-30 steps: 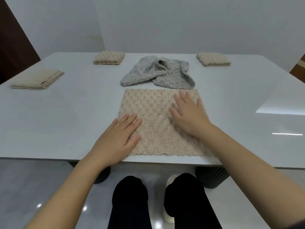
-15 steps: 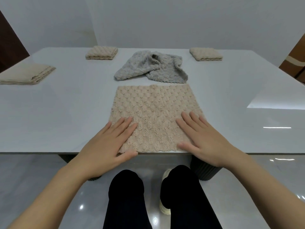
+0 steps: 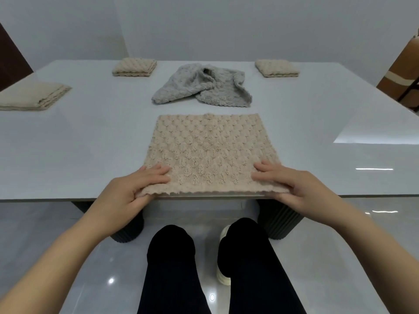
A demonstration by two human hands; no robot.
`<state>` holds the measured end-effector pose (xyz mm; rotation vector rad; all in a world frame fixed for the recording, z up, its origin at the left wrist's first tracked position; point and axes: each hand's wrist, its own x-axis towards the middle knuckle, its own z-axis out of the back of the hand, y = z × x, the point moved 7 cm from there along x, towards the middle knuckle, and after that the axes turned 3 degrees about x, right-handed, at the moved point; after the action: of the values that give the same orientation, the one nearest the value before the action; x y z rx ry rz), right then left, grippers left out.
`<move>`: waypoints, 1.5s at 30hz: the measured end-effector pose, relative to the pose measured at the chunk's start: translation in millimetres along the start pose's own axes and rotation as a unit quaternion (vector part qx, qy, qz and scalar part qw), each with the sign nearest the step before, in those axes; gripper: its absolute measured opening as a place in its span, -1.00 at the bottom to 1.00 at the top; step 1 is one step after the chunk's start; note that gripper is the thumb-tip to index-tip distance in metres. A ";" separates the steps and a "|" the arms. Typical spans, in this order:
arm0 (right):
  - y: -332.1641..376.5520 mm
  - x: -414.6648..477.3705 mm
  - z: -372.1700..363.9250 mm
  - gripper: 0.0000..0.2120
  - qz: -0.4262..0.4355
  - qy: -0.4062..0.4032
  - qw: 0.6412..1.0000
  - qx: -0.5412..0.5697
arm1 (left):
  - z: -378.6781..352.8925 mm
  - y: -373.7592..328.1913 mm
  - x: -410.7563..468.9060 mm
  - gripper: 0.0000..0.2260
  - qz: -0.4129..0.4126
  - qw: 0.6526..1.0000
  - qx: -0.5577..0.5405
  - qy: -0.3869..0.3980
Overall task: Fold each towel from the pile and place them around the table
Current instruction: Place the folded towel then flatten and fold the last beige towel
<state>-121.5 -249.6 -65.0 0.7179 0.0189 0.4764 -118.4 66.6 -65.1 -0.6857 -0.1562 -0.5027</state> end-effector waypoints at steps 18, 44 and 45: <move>-42.1 112.4 51.1 -0.71 -0.187 -0.188 0.950 0.166 | 38.0 42.1 108.7 -0.76 0.211 0.959 0.028 -0.188; -33.7 84.6 47.9 -0.68 -0.119 -0.154 0.953 0.234 | 29.7 35.7 72.6 -0.83 0.260 0.943 -0.201 -0.043; -33.9 87.1 47.9 -0.69 -0.129 -0.155 0.953 0.228 | 30.4 38.2 76.6 -0.83 0.270 0.944 -0.186 -0.047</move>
<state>-21.1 -264.7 -37.7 1.2219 -0.0740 0.1004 -32.2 81.3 -40.5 -1.0801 0.0430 0.0353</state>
